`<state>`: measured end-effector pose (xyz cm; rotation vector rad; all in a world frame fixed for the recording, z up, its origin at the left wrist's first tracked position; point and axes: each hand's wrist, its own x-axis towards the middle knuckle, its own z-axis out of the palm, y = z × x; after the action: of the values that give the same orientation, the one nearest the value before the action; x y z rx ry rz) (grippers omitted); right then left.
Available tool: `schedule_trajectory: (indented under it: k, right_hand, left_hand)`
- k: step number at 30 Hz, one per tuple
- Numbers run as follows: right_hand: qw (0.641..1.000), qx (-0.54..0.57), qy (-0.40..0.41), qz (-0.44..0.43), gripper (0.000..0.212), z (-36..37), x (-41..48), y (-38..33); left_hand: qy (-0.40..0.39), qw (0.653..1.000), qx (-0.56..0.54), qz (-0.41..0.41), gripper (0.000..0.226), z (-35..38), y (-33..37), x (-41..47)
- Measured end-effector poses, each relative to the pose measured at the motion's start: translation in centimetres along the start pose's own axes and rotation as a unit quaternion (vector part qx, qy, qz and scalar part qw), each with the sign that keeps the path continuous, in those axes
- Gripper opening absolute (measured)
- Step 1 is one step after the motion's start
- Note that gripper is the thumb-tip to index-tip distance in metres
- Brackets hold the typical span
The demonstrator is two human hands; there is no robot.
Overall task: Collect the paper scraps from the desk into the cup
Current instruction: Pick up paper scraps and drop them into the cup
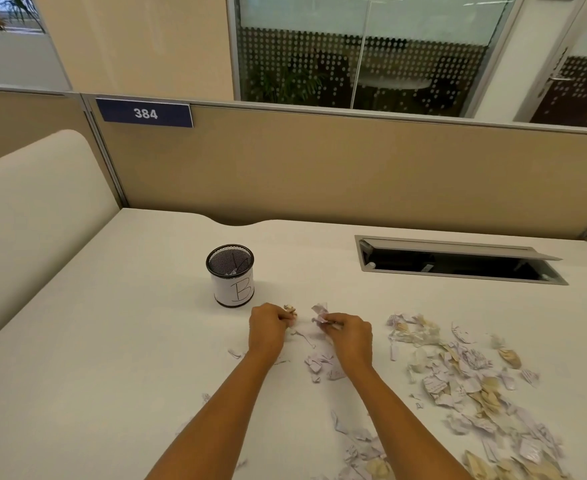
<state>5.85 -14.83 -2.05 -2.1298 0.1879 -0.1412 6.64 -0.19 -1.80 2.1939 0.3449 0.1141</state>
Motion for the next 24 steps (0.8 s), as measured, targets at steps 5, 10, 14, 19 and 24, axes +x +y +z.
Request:
schedule_trajectory:
  k: [5,10,14,19,24]
  right_hand:
    - [0.998,0.065,0.017,0.013,0.027,-0.7,0.8,-0.9]
    - [0.994,0.107,0.018,0.011,0.027,-0.9,1.4,-2.5]
    - [0.989,0.148,0.006,0.012,0.025,-0.8,1.9,-4.3]
    - [0.989,0.145,-0.017,-0.018,0.026,-0.5,2.2,-6.2]
    - [0.99,0.12,-0.049,-0.054,0.025,0.1,3.0,-8.2]
  left_hand:
    - [0.046,0.99,-0.13,-0.025,0.016,-3.9,2.1,0.8]
    - [0.115,0.985,-0.131,0.006,0.016,-9.8,4.3,3.2]
    - [0.136,0.989,-0.058,-0.01,0.015,-11.7,4.9,5.5]
    - [0.055,0.993,0.07,-0.078,0.022,-11.0,4.4,8.4]
    - [-0.028,0.965,0.243,-0.091,0.032,-9.5,3.9,9.1]
